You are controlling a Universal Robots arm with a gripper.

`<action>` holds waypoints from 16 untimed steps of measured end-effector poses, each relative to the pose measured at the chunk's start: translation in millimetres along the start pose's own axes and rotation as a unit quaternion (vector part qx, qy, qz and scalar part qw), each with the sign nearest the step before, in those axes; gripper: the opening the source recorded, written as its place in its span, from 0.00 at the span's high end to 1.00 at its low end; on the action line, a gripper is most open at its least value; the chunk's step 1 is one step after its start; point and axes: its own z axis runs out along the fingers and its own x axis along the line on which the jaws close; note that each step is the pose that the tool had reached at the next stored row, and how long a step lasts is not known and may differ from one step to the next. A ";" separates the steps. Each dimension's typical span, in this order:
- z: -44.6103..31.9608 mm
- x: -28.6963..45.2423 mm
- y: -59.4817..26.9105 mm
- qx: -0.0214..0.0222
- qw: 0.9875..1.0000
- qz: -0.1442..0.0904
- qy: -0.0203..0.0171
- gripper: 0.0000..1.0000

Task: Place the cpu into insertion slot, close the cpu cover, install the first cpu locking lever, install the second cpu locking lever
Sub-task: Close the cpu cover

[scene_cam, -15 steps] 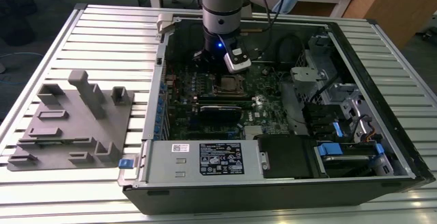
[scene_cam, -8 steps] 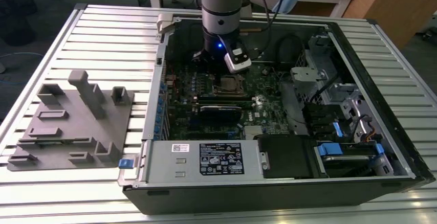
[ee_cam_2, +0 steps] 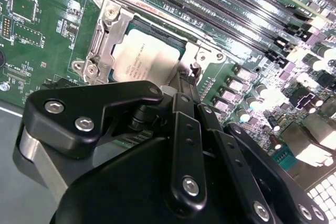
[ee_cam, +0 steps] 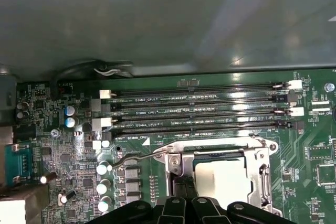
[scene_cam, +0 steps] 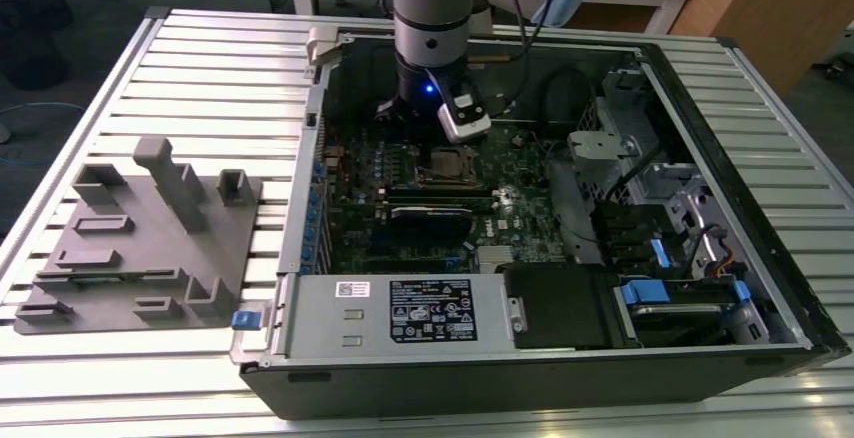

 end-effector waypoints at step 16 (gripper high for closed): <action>3.9 3.6 1.3 0.000 1.000 0.000 0.000 0.89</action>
